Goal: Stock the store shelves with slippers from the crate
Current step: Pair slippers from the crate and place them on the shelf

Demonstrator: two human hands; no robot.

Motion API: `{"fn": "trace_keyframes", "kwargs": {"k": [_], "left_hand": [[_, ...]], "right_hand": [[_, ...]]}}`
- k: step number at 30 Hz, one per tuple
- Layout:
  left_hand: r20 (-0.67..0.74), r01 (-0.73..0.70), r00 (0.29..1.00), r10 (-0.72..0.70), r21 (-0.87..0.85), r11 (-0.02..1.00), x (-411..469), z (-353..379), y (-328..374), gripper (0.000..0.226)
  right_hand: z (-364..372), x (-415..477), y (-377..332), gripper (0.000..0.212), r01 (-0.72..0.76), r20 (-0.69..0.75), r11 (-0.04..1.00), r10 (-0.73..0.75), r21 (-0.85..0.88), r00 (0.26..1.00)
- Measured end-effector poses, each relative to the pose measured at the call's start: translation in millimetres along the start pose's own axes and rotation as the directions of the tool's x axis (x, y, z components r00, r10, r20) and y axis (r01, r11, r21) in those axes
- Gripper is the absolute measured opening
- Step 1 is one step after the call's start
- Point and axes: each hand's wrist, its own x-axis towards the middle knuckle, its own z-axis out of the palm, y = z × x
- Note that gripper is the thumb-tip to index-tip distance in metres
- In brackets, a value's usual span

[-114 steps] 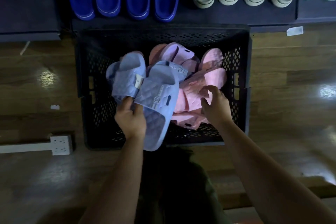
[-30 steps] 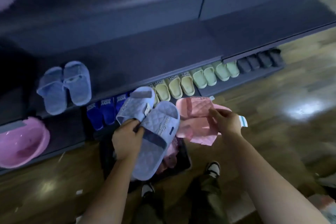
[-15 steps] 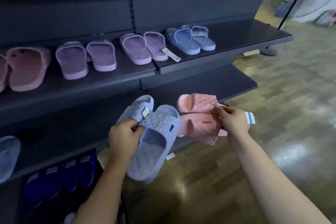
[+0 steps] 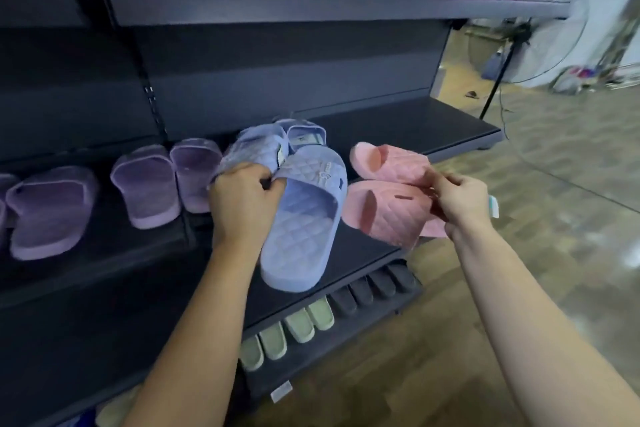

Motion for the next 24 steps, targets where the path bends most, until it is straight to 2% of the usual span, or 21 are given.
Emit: {"fn": "trace_keyframes", "kwargs": {"k": [4,11,14,19,21,24], "left_hand": [[-0.006,0.018,1.0,-0.018,-0.014,1.0,49.7,51.8,31.0,0.04],[-0.01,0.078,0.997,-0.078,0.059,0.995,104.4,142.3,77.7,0.039],[-0.007,0.112,0.994,-0.112,0.144,0.983,120.8,187.4,99.5,0.038],[-0.077,0.164,0.986,-0.149,0.252,0.954,139.9,253.8,137.3,0.036],[-0.056,0.213,0.977,-0.206,0.313,0.926,145.4,276.3,149.0,0.034],[-0.006,0.297,0.945,-0.326,0.428,0.854,158.0,304.3,163.9,0.029]], "right_hand": [[2.5,64.2,-24.1,0.02,-0.011,-0.023,0.999,0.012,0.051,1.0],[0.4,193.4,-44.9,0.011,-0.027,0.038,0.991,0.022,0.134,0.999],[0.1,252.4,-48.1,0.013,0.006,0.087,0.988,-0.019,0.154,0.996],[3.8,345.8,-48.0,0.01,-0.077,0.238,0.979,0.03,0.189,0.971],[3.1,370.3,-46.7,0.022,-0.117,0.266,0.976,0.065,0.185,0.962],[7.4,396.2,-50.3,0.019,-0.172,0.325,0.957,0.089,0.236,0.942]]}}
